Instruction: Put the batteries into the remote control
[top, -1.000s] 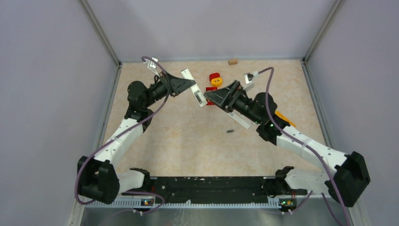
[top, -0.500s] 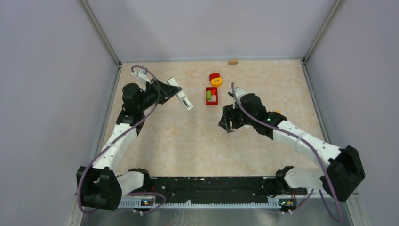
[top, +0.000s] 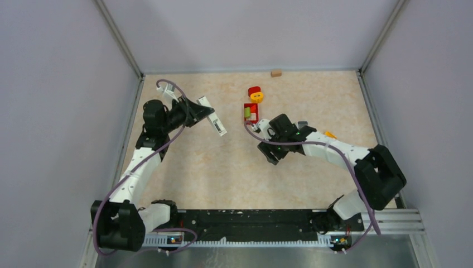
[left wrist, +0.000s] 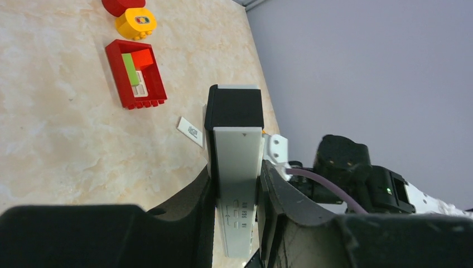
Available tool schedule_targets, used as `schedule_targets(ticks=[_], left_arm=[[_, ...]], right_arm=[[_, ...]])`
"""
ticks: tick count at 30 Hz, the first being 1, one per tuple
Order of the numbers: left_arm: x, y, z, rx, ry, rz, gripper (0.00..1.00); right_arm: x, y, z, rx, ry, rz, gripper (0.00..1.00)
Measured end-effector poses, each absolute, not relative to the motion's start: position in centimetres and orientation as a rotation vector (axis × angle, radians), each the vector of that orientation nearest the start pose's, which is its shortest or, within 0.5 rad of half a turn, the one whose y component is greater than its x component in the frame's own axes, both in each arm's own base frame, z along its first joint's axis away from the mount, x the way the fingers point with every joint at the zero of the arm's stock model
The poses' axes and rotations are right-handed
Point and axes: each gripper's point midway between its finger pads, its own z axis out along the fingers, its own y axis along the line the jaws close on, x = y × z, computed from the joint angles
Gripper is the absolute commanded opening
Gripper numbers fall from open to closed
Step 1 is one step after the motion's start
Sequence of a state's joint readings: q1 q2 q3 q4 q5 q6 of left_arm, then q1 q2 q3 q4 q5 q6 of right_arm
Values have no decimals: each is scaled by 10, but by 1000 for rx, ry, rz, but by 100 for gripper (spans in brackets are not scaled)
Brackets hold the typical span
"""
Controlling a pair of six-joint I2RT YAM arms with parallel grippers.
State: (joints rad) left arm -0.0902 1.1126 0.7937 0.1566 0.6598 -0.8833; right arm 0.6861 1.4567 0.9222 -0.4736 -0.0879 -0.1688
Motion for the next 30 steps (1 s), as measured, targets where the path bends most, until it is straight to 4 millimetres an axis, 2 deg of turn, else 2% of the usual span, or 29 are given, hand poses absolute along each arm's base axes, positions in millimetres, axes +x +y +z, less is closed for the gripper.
schedule_targets(ticks=[8, 16, 18, 21, 24, 26, 30], left_arm=[[322, -168, 278, -162, 1858, -1299, 0], [323, -165, 278, -165, 1855, -1292, 0], [323, -165, 278, -166, 1855, -1292, 0], [323, -165, 278, -165, 1855, -1293, 0], [323, -165, 278, -163, 1855, -1294, 0], [323, -165, 278, -162, 1855, -1295, 0], [323, -165, 278, -162, 1854, -1295, 0]], right_arm=[[259, 209, 33, -1290, 2415, 195, 46], [274, 200, 25, -1307, 2435, 157, 39], [273, 199, 20, -1318, 2443, 153, 33], [276, 201, 20, -1324, 2443, 154, 17], [280, 204, 20, -1321, 2442, 153, 10], [281, 205, 21, -1318, 2443, 152, 10], [281, 205, 21, -1311, 2444, 155, 27]])
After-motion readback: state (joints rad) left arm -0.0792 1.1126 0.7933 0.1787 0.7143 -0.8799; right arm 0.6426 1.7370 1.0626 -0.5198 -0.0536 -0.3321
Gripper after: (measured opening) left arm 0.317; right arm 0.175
